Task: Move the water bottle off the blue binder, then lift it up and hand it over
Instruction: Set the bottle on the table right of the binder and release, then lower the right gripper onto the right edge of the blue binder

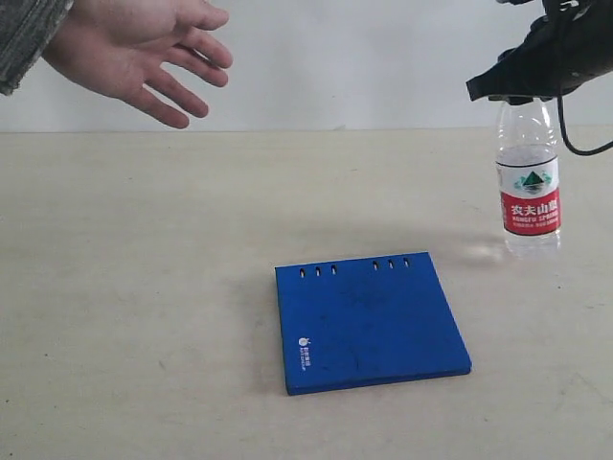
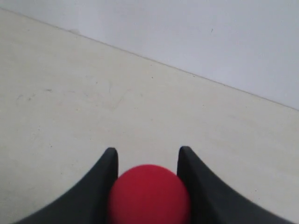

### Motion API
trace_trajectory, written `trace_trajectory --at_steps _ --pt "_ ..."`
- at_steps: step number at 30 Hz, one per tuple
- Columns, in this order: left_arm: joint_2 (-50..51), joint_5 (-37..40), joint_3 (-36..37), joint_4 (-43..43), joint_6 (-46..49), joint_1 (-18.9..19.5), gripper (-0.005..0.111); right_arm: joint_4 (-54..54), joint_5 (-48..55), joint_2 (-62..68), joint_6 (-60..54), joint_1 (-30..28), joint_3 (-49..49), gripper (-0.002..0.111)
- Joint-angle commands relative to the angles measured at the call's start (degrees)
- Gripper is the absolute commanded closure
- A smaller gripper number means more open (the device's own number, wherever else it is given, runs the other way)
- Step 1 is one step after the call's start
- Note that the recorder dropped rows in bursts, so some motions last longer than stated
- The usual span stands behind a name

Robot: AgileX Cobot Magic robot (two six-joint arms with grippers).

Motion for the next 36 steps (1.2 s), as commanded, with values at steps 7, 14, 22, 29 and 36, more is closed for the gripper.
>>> trace_trajectory --at_steps 7,14,22,29,36 --pt "-0.2 -0.2 0.2 0.0 0.3 -0.1 0.100 -1.7 2.4 -0.8 -0.7 -0.5 -0.1 0.055" --pt "-0.2 -0.2 0.2 0.0 0.3 -0.1 0.100 -2.0 0.3 -4.7 -2.1 -0.5 -0.2 0.055" --pt "-0.2 -0.2 0.2 0.0 0.3 -0.1 0.100 -1.5 4.6 -15.9 -1.8 -0.5 -0.2 0.055" --pt "-0.2 -0.2 0.2 0.0 0.3 -0.1 0.100 8.5 36.7 -19.5 -2.1 -0.5 0.7 0.055" --pt "-0.2 -0.2 0.2 1.1 0.3 -0.1 0.100 23.1 44.3 -16.2 -9.5 3.9 11.2 0.055"
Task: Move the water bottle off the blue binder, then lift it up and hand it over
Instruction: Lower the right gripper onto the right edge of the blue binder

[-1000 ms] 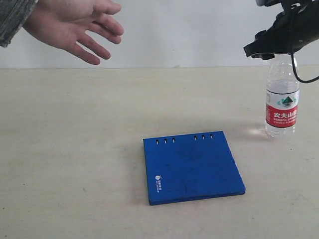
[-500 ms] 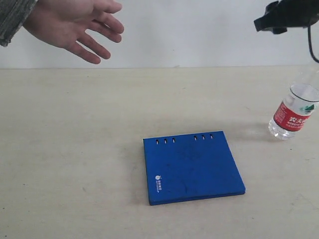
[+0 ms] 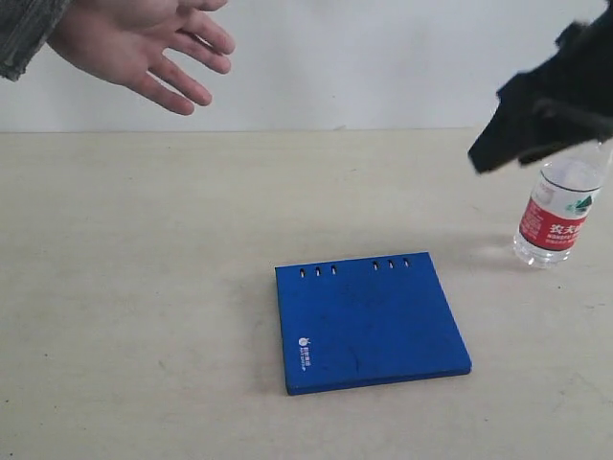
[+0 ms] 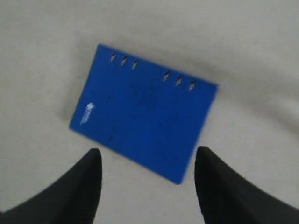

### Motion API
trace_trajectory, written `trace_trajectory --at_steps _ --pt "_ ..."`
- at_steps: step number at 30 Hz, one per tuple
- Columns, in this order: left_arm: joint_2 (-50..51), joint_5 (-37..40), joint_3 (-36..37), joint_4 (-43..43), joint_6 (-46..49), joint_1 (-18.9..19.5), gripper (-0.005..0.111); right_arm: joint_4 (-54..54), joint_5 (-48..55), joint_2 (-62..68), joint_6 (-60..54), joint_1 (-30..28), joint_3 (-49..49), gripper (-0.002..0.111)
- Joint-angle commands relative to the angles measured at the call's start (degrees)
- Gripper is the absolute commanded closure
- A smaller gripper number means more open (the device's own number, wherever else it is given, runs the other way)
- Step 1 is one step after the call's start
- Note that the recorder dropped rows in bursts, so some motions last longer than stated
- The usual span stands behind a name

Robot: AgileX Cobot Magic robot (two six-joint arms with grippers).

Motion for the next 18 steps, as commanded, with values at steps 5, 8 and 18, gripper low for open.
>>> trace_trajectory --at_steps 5,8,18 --pt "-0.2 -0.2 0.2 1.0 0.3 -0.1 0.100 8.6 0.6 1.1 -11.4 11.1 9.9 0.055" --pt "-0.2 -0.2 0.2 1.1 0.3 -0.1 0.100 7.0 -3.1 1.1 -10.6 13.7 12.9 0.056" --pt "-0.2 -2.5 0.2 20.9 8.3 -0.1 0.100 1.7 -15.1 1.1 -7.7 14.2 20.2 0.056"
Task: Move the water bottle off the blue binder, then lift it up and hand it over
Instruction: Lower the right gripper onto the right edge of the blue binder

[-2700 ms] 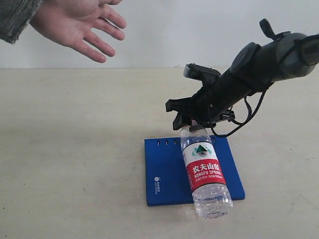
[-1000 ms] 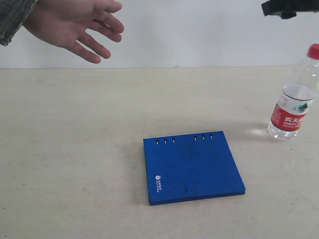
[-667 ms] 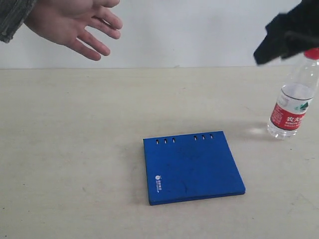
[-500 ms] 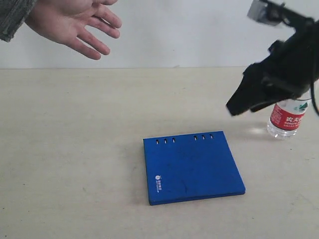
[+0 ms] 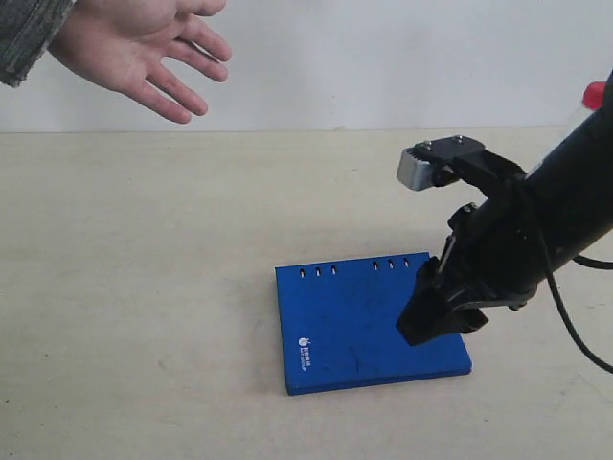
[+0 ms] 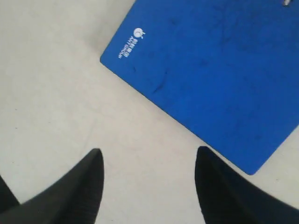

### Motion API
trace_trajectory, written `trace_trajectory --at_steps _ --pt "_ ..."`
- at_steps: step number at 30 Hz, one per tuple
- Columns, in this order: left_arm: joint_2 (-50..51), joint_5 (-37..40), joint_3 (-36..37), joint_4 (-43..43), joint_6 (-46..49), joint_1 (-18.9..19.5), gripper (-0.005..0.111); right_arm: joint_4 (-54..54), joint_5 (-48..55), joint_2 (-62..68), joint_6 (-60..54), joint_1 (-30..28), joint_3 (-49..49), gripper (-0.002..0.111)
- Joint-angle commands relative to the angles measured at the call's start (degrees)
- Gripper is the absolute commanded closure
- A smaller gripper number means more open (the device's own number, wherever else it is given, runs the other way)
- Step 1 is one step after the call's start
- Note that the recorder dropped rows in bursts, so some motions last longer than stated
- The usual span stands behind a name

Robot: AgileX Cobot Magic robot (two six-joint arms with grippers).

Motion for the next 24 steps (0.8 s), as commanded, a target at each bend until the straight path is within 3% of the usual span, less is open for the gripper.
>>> trace_trajectory --at_steps 1,5,9,13,17,24 --pt "-0.2 -2.3 0.2 10.4 1.5 -0.1 0.100 -1.4 -3.3 -0.2 0.4 0.1 1.3 0.056" --pt "-0.2 -6.7 0.2 11.9 -1.6 -0.1 0.100 -1.6 -5.2 -0.2 0.4 0.1 1.3 0.056" --pt "-0.2 -18.4 0.2 -7.8 -25.0 -0.1 0.100 -2.0 -8.8 -0.2 4.4 0.1 1.3 0.056" --pt "-0.2 -20.0 0.2 -23.5 -49.0 -0.1 0.100 -9.8 -17.2 -0.2 18.5 -0.1 1.3 0.056" --pt "-0.2 -16.9 0.2 -23.9 -51.7 -0.1 0.100 -20.2 -19.8 1.3 32.9 -0.1 1.3 0.056" --pt "-0.2 0.3 0.2 -24.5 -51.0 -0.1 0.100 -20.7 -16.7 9.5 33.3 -0.1 1.3 0.056"
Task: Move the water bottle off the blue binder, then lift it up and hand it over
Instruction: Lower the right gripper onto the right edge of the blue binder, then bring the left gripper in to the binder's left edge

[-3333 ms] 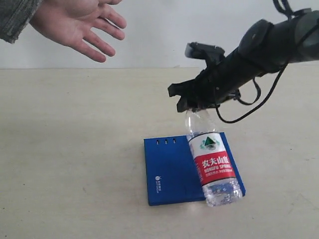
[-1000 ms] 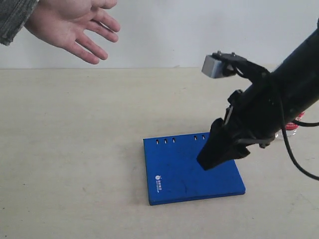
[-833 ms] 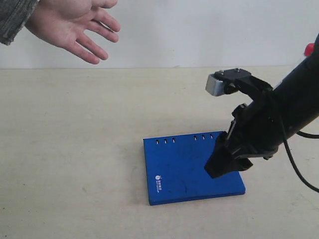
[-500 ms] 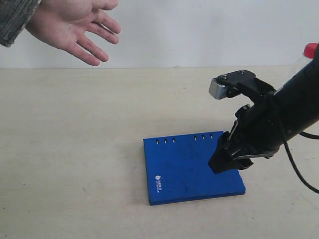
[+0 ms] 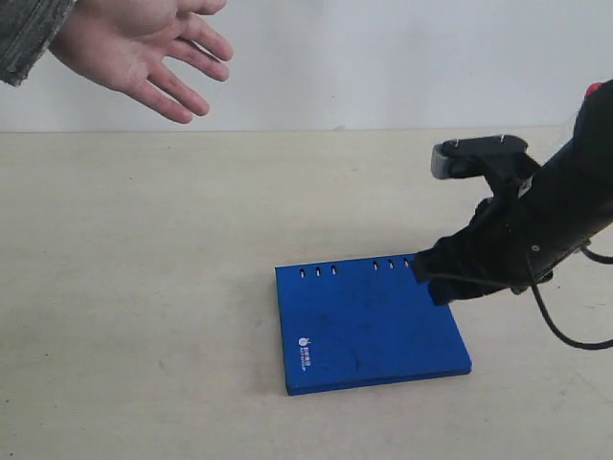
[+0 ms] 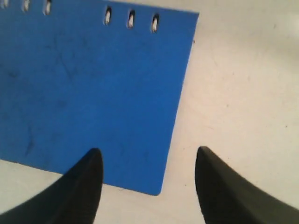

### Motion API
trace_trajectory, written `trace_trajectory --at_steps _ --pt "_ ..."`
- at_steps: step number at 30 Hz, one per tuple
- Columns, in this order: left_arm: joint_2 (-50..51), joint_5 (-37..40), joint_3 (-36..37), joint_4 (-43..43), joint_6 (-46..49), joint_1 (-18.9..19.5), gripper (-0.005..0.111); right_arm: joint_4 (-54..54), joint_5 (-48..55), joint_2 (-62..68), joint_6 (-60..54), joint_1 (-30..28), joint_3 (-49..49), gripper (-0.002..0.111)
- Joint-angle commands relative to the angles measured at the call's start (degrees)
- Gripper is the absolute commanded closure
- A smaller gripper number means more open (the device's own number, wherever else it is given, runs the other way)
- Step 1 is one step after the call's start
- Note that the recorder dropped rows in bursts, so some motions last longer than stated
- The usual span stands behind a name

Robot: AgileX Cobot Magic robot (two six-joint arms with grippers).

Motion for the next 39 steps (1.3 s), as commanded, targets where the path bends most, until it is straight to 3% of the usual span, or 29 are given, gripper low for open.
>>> trace_trajectory --at_steps 1,5,8,12,13,15,19,22,25,28,30,33,39 --pt "-0.2 9.3 0.2 -1.0 0.0 -0.1 0.100 -0.9 0.5 4.1 0.7 -0.1 0.3 0.056" --pt "-0.2 9.2 0.2 -4.9 2.0 -0.1 0.099 -0.8 -0.1 4.6 -0.2 -0.1 0.3 0.056" --pt "-0.2 9.2 0.2 -17.9 13.1 -0.2 0.089 -0.2 1.0 4.6 -0.9 -0.5 0.3 0.056" --pt "-0.2 11.5 -0.2 -60.3 59.0 -1.3 0.065 5.0 5.2 4.6 -9.9 -3.5 0.3 0.056" --pt "-0.2 12.1 -0.1 -68.8 67.7 -1.3 0.064 6.3 5.9 4.6 -13.2 -4.3 0.3 0.056" --pt "1.7 13.6 -0.1 -77.5 82.8 -1.3 0.066 10.8 6.9 4.6 -21.6 -5.9 0.3 0.056" --pt "21.7 25.3 -4.9 -79.8 103.5 -1.3 0.066 30.7 9.8 4.6 -45.7 -6.8 0.3 0.056" --pt "36.6 24.0 -10.0 -84.5 116.8 -1.3 0.066 34.7 14.7 4.2 -49.5 -6.8 0.3 0.056" --pt "57.8 28.4 -14.9 -89.9 130.5 -1.3 0.066 34.3 11.5 1.8 -49.4 -8.1 0.3 0.056" --pt "72.7 31.8 -17.3 -94.0 141.2 -1.5 0.066 37.1 10.4 1.8 -49.4 -14.2 0.3 0.056" --pt "80.1 32.1 -19.9 -94.0 143.4 -3.1 0.066 44.0 12.3 3.7 -53.1 -17.3 0.3 0.056" --pt "90.2 32.1 -26.5 -94.0 144.3 -8.8 0.066 51.5 18.4 8.5 -58.4 -18.7 0.3 0.056" --pt "98.9 32.2 -35.1 -94.0 143.4 -12.7 0.063 50.3 13.1 9.9 -63.8 -18.7 0.3 0.056"
